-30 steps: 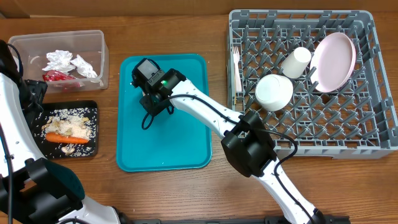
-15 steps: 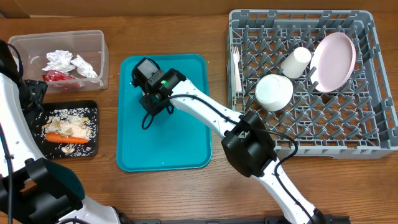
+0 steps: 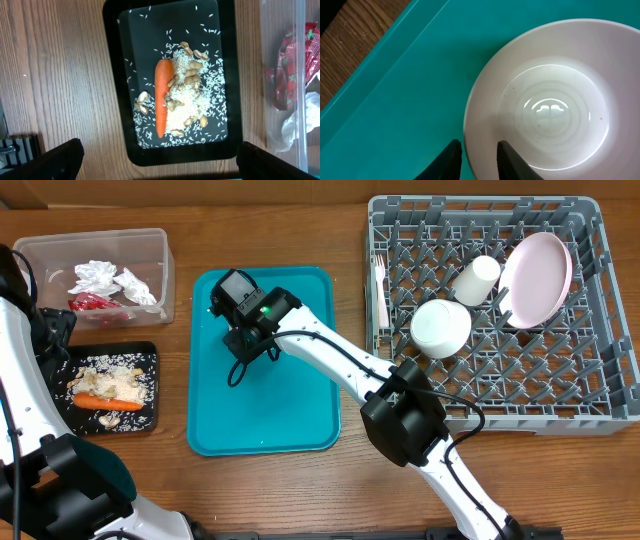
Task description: Sort waste into correct bins and load items into the dishwasher rack
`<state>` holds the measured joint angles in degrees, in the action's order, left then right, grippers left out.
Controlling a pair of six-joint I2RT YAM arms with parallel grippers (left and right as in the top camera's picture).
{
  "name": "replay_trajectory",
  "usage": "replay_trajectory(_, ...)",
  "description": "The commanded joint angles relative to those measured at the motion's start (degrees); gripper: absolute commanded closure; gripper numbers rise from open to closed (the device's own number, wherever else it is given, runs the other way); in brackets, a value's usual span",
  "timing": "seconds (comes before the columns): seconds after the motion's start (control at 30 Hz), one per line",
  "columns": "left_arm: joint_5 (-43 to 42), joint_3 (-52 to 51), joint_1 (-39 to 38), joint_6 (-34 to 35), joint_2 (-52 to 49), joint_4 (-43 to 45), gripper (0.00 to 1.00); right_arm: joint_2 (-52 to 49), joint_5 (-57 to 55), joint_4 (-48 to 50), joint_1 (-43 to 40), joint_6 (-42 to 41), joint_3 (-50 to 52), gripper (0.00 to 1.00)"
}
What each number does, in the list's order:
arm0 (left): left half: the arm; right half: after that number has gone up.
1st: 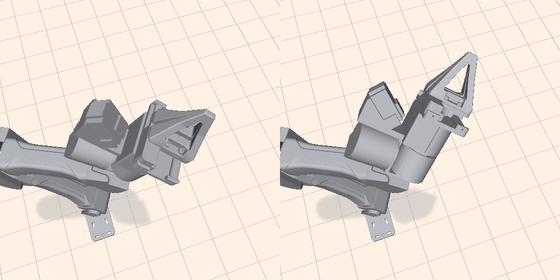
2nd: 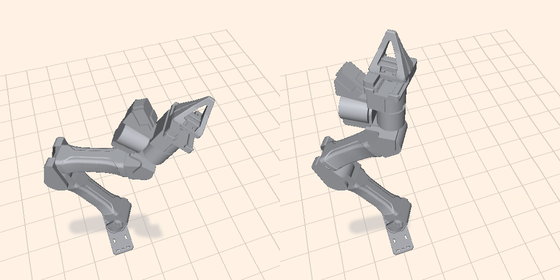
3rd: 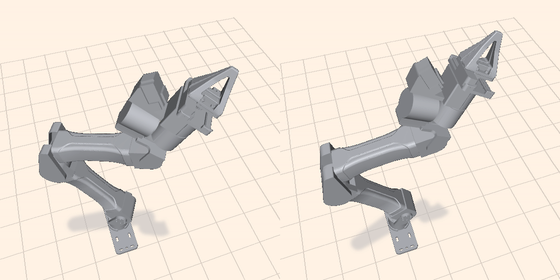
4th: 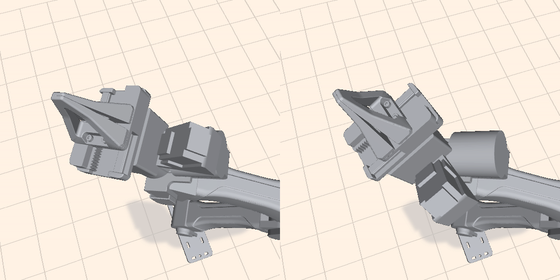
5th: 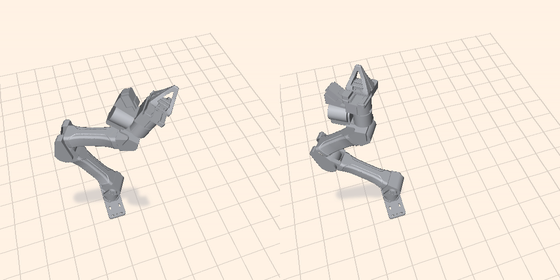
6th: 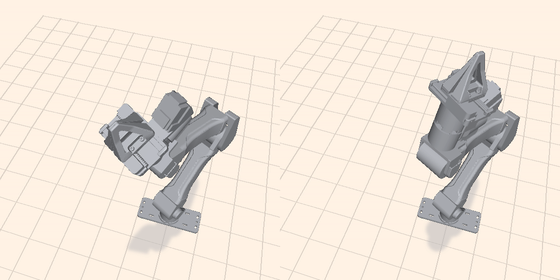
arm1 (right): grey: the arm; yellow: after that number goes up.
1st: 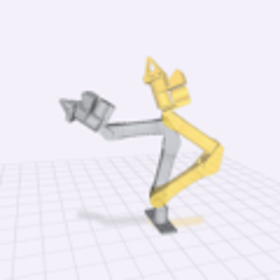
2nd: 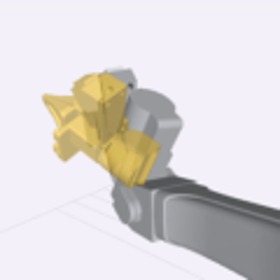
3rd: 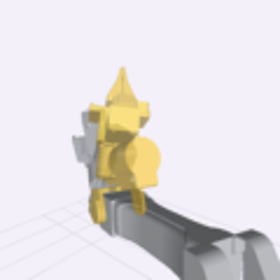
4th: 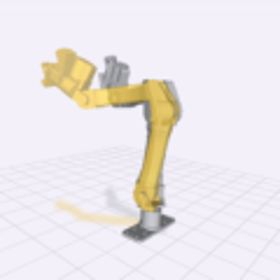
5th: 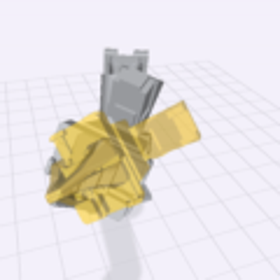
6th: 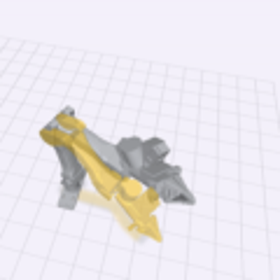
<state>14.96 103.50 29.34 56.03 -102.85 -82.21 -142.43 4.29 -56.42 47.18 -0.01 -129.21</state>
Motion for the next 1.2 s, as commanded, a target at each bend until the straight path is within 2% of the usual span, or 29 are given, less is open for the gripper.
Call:
replay_trajectory(0.0,0.0,-0.2,-0.2,1.2,1.0,0.0,0.00,3.2,0.3,0.2,-0.4,0.0,-1.3,0.73)
replay_trajectory(0.37,0.0,-0.2,-0.2,1.2,1.0,0.0,0.00,2.2,0.3,-0.2,-0.3,0.0,-1.3,0.73)
replay_trajectory(0.5,0.0,-0.2,-0.2,1.2,1.0,0.0,0.00,2.2,0.3,-0.3,-0.3,0.0,-1.3,0.82)
replay_trajectory(0.77,0.0,-0.2,-0.2,1.2,1.0,0.0,0.00,2.2,0.4,-0.7,-0.3,0.0,-1.4,0.84)
replay_trajectory(0.87,0.0,-0.2,-0.2,1.2,1.0,0.0,0.00,2.3,0.7,-0.8,-0.3,-0.1,-1.4,0.96)
replay_trajectory(1.17,0.0,-0.2,-0.2,1.2,1.0,0.0,0.00,7.0,4.6,-1.1,-0.7,-2.8,-3.7,0.96)
